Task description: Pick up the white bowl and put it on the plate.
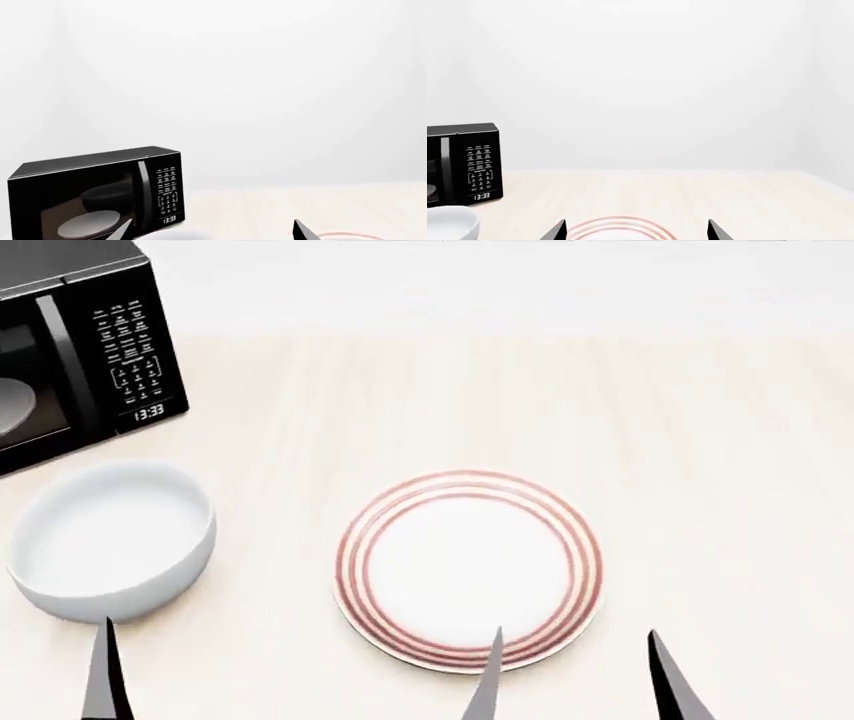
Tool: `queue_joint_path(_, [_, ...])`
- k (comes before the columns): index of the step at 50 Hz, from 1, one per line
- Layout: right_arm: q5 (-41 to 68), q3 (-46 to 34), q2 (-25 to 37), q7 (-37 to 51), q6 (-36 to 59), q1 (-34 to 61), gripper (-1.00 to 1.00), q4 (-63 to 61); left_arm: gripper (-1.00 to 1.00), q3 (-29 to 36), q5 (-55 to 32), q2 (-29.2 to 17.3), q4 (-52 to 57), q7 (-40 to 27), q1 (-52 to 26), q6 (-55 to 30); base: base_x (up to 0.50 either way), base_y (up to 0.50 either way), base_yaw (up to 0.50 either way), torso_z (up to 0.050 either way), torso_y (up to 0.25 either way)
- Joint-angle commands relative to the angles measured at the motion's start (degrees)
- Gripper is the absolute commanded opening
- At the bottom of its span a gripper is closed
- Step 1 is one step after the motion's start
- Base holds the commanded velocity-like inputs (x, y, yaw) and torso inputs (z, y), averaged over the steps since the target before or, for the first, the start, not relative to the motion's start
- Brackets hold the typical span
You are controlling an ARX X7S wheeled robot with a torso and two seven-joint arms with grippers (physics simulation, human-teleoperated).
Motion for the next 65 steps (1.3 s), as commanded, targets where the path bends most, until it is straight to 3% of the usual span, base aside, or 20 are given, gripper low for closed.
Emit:
queue_joint_path(1, [0.4,-0.5,0.6,0.5,-0.3,0.1,1.00,-0.1,1.00,0.6,0.0,-0.6,-0.1,-0.8,0.1,0.1,0.50,0.00,0.00,0.000,0.000])
queue_joint_path(18, [0.0,-1.3,1.2,1.8,-0.6,0.2,1.00,-0.2,1.00,1.2,-0.2,-1.4,-0.4,-1.7,0.0,0.3,0.50,0.00,0.00,0.000,0.000])
queue_joint_path(35, [-0.3,-2.7,2.1,2.3,-1.7,0.1,1.00,1.2,1.00,2.0,0.9,-2.4,3.0,-3.0,-0.5,-4.5,0.00,0.00,0.00,0.000,0.001])
queue_joint_path(45, [-0.2,-3.0,2.4,2.7,-1.8,0.1,1.00,1.3,1.00,-7.3,-6.2,-5.3,11.6,-2.0,-10.1,-21.1,0.00,0.00,0.00,0.000,0.000])
queue_joint_path(50, [-0.3,-3.2,2.6,3.0,-2.0,0.1,1.00,1.7,1.00,-12.4,-10.5,-9.7,16.3,-0.1,-20.8,-36.6,0.00,0.00,0.00,0.000,0.000])
queue_joint_path(53, [-0.3,-3.5,2.7,3.1,-2.1,0.0,1.00,1.9,1.00,-18.5,-18.3,-12.1,17.9,0.5,-30.0,-48.5,0.00,0.00,0.00,0.000,0.000])
queue_joint_path(57, [-0.1,-3.3,2.9,3.3,-1.4,0.4,1.00,1.3,1.00,-24.4,-34.3,-17.8,17.7,-6.1,-40.7,-62.4,0.00,0.00,0.00,0.000,0.000])
queue_joint_path(59, [-0.1,-3.4,3.0,3.4,-1.6,0.3,1.00,1.4,1.00,-27.3,-37.9,-17.6,16.0,-5.3,-45.2,-69.1,0.00,0.00,0.00,0.000,0.000])
queue_joint_path(62, [0.0,-3.6,3.0,3.4,-1.6,0.4,1.00,1.7,1.00,-28.4,-41.0,-17.2,10.6,-4.8,-48.8,-75.1,0.00,0.00,0.00,0.000,0.000])
queue_joint_path(64, [-0.1,-3.9,3.1,3.5,-0.9,0.6,1.00,1.1,1.00,-26.6,-44.5,-19.4,5.6,-7.7,-50.2,-75.4,0.00,0.00,0.00,0.000,0.000])
queue_joint_path(65, [0.1,-3.9,3.1,3.4,-0.9,0.8,1.00,1.0,1.00,-27.3,-50.4,-20.0,1.4,-12.1,-51.0,-75.4,0.00,0.00,0.00,0.000,0.000])
